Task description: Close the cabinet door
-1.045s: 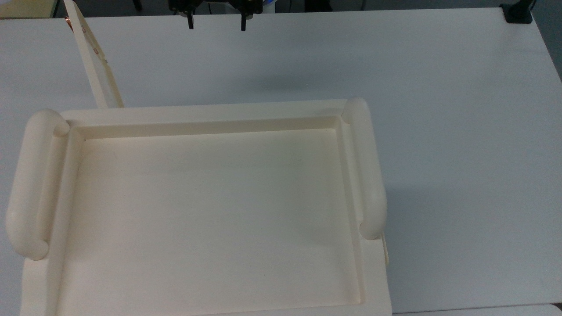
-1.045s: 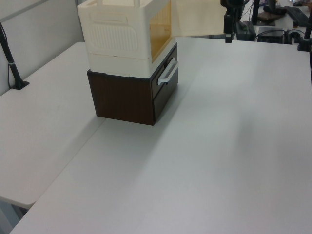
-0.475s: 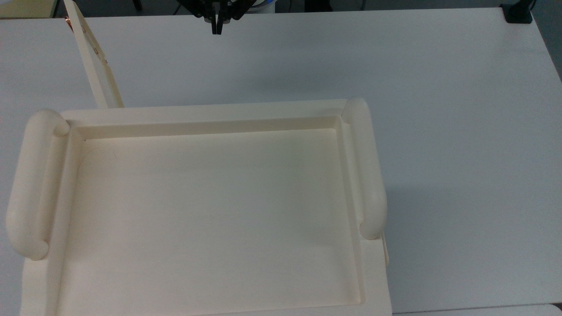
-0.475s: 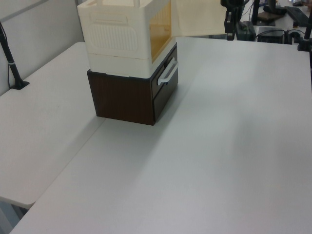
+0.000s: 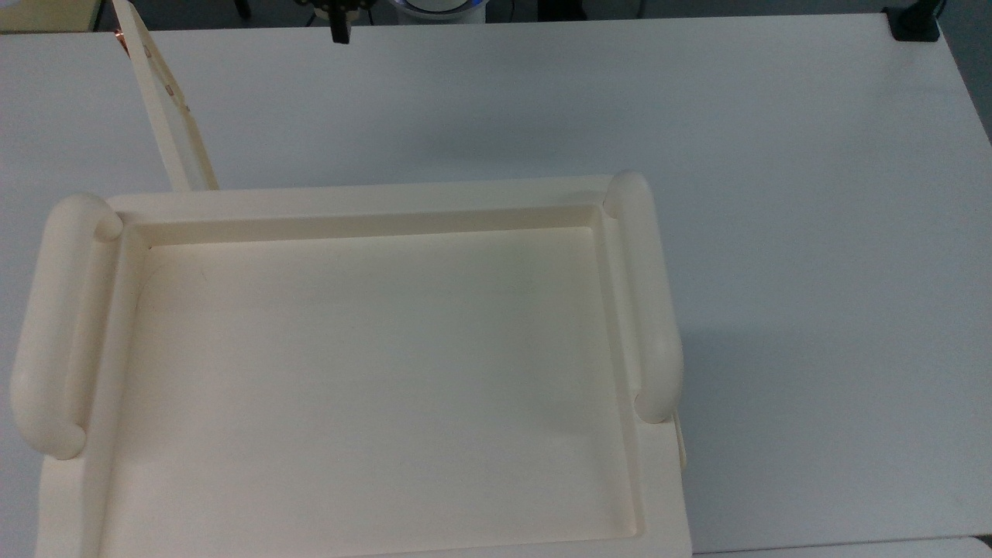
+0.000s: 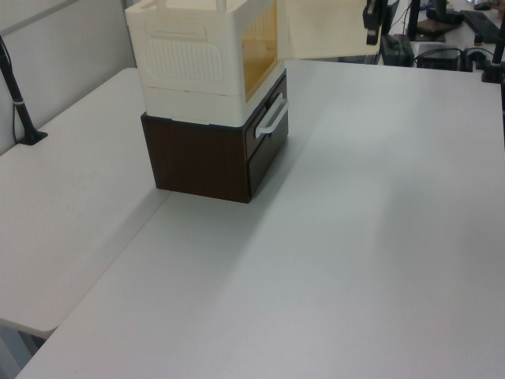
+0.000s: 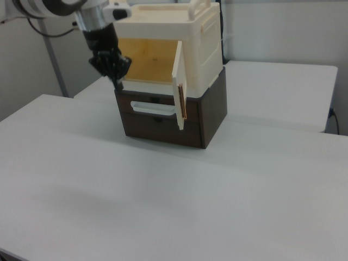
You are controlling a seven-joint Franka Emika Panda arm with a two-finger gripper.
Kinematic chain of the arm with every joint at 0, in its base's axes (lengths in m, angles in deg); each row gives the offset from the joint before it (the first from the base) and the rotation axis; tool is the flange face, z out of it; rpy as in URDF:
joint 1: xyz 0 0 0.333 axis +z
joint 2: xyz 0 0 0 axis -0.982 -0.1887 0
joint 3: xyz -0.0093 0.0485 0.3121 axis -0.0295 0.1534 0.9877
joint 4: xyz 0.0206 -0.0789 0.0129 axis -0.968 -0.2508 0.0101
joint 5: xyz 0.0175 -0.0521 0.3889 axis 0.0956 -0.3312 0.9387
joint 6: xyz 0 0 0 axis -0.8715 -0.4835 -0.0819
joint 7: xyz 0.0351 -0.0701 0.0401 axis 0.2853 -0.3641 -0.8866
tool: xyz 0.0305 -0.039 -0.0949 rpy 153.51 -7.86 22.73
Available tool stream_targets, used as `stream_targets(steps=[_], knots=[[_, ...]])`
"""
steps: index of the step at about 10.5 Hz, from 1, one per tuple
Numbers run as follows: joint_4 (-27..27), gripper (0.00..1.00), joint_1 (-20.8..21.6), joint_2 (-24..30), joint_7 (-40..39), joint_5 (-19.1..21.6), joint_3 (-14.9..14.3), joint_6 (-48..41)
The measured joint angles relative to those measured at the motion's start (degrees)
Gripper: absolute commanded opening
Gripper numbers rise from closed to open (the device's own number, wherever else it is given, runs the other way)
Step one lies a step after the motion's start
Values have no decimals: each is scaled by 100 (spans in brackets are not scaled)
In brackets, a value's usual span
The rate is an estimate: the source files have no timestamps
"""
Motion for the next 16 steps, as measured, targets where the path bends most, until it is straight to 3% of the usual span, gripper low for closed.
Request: stream_targets(steps=[4,8,13,16], knots=[[546,0,-452,57,2,49,-138,1144],[548,0,-984,14,6,57,-237,2211],[429,0,-1334,-468,-9,87,-327,2422],[336,0,-1235,-546,-10,460,-260,2422]])
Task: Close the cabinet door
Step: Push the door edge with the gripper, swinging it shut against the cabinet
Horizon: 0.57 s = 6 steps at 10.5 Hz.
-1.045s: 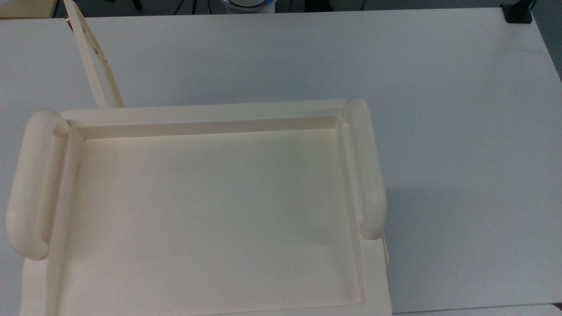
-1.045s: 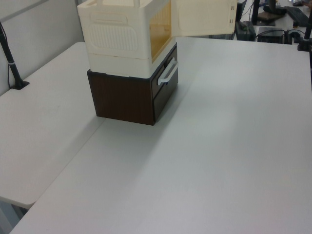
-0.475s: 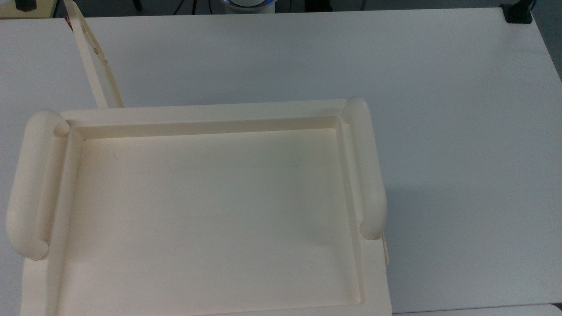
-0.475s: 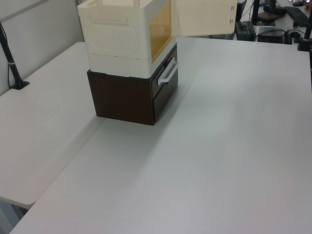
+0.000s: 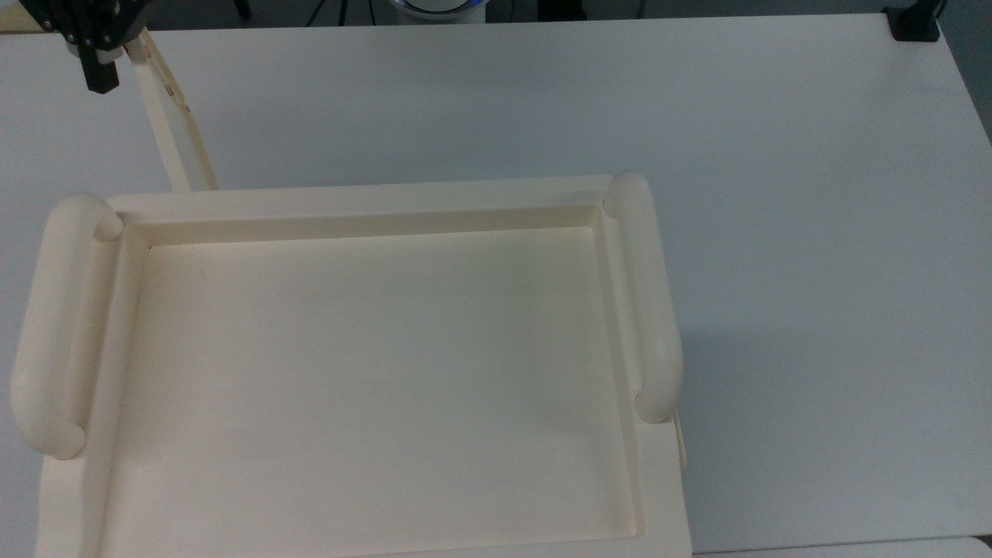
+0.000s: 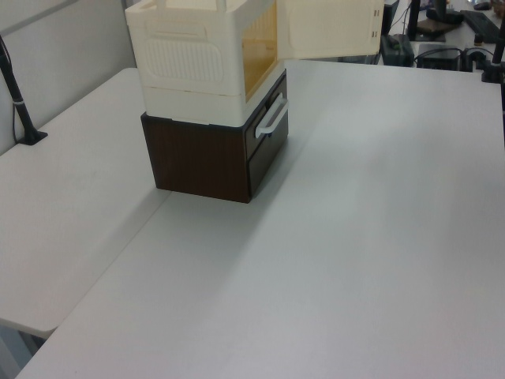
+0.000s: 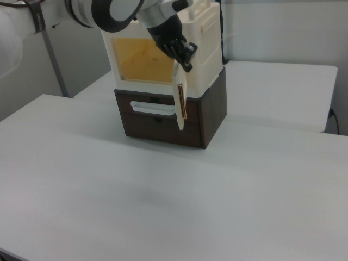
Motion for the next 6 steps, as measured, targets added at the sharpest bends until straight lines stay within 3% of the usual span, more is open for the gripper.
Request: stream_targets(steps=[3,6], knots=[[-5,0,268,7,0,673,18,-17],[-10,0,333,9,-1,840,155,-237]])
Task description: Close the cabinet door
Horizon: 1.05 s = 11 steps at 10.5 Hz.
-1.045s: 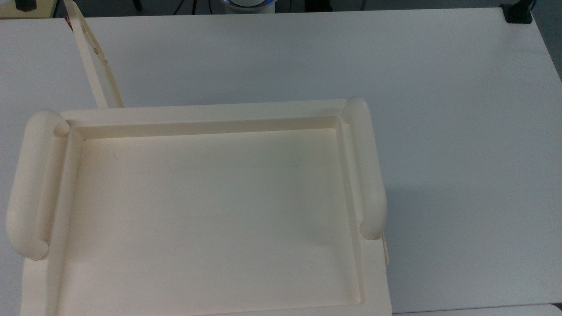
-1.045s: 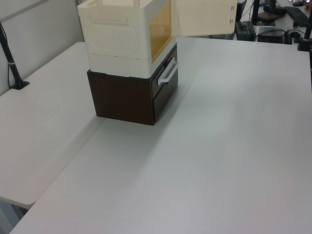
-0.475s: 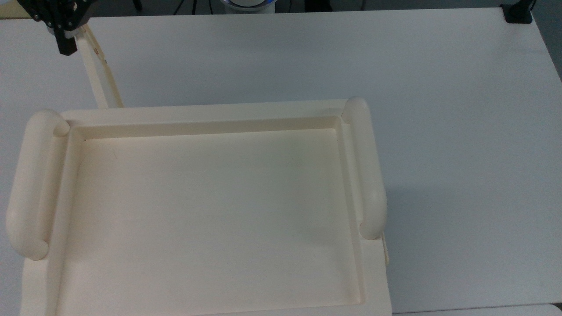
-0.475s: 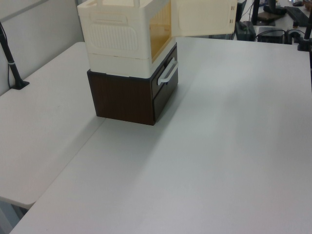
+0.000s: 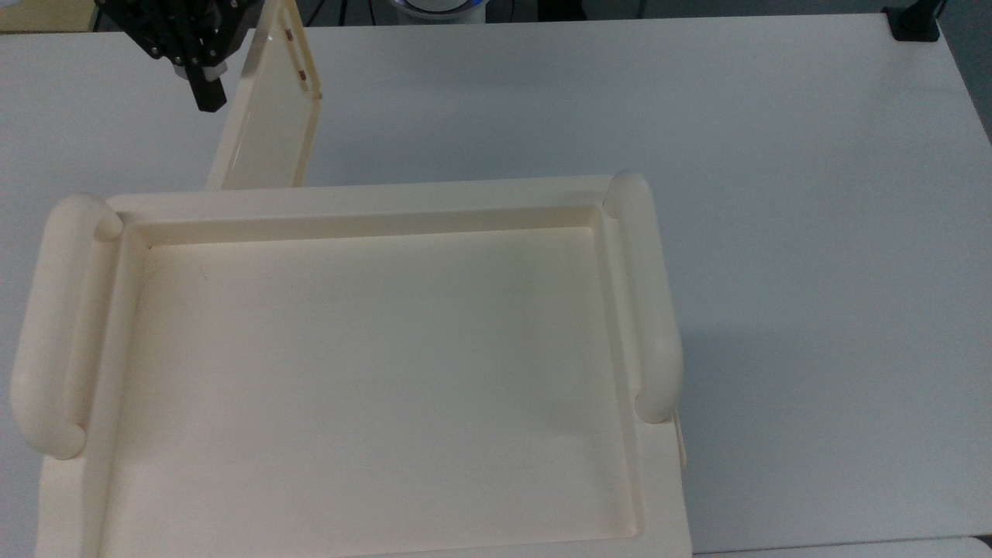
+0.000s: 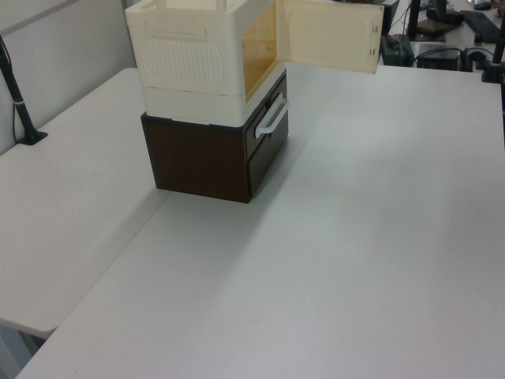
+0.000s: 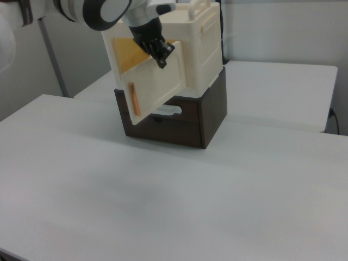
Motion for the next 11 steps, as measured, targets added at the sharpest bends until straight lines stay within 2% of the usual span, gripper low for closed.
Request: stream_targets(steps=[3,6,11], knots=[[-41,0,297,-43,1,223,157,-14],[-33,0,617,-268,95,395,162,716],[-10,0,623,-307,110,395,137,799]])
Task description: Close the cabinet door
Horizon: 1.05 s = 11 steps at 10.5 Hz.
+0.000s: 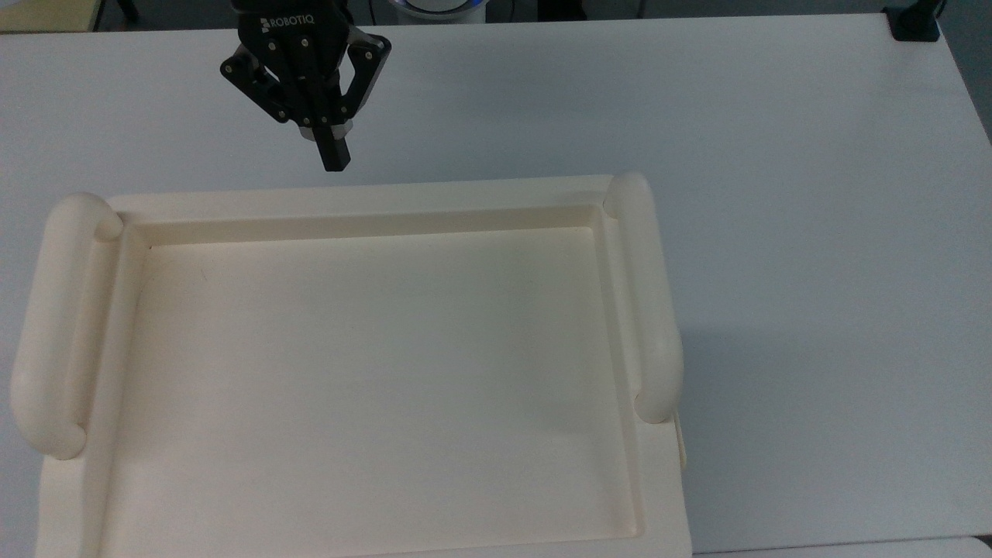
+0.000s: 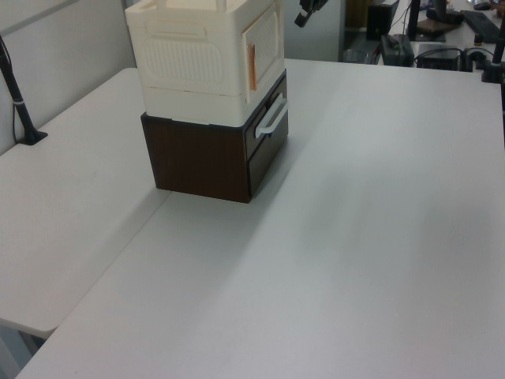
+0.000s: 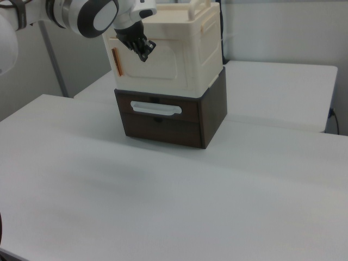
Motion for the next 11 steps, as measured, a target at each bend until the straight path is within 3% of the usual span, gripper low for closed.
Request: stream_targets(steps=[5,11], knots=[[-11,0,235,-512,0,0,13,1460],[4,0,255,-579,-23,-11,13,1683]])
